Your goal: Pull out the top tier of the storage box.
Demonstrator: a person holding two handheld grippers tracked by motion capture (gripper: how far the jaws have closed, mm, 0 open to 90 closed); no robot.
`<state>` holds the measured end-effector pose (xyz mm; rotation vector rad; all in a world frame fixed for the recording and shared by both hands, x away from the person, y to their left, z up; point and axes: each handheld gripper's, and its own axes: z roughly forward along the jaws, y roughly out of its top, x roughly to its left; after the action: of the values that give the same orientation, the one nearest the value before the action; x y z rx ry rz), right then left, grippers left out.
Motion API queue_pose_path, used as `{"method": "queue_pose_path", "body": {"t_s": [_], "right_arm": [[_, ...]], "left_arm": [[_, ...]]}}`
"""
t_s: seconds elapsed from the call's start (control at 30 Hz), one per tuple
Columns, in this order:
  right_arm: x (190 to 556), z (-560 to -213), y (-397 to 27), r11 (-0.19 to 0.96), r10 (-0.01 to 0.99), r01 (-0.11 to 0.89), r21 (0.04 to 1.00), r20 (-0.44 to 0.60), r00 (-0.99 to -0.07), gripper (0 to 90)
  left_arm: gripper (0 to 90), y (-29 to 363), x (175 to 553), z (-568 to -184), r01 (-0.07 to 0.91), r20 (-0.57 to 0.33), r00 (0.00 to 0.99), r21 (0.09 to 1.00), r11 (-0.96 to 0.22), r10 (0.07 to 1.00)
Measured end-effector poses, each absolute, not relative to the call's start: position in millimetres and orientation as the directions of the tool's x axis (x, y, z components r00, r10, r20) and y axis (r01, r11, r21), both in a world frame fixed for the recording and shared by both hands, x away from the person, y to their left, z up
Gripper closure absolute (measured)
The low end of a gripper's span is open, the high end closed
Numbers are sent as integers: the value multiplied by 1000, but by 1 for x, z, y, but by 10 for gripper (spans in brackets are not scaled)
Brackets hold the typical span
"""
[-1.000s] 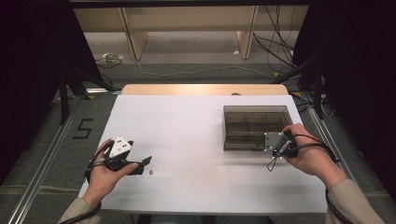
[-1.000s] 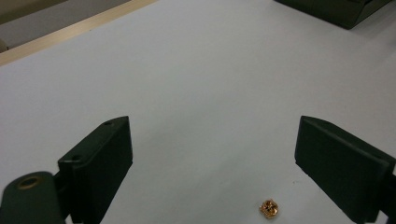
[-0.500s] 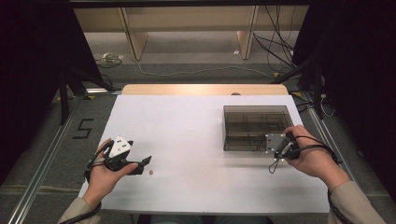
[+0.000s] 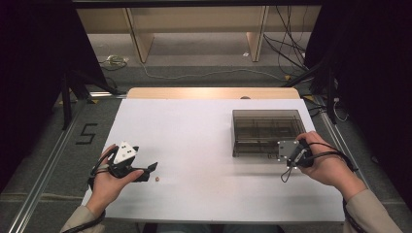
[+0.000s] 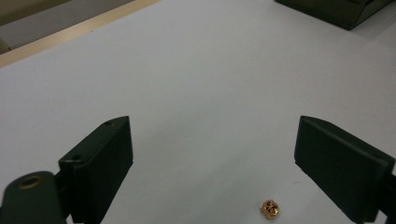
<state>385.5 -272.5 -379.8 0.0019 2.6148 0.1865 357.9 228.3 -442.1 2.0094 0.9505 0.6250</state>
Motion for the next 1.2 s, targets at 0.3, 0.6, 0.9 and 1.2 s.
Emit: {"method": "queue_pose_path", "body": {"t_s": [0.3, 0.6, 0.9, 1.2], "right_arm": [[383, -380, -274, 990, 28, -44, 132, -495, -868, 853], [381, -380, -275, 990, 26, -48, 136, -499, -866, 853], [380, -380, -275, 991, 25, -42, 125, -491, -871, 853], [379, -380, -274, 990, 29, -45, 137, -494, -869, 854]], "left_arm": [[115, 228, 358, -442, 398, 93, 593, 830, -392, 800], [115, 228, 358, -442, 398, 93, 592, 830, -390, 801], [115, 229, 357, -441, 398, 93, 592, 830, -390, 801], [115, 229, 357, -441, 398, 91, 589, 832, -387, 803]]}}
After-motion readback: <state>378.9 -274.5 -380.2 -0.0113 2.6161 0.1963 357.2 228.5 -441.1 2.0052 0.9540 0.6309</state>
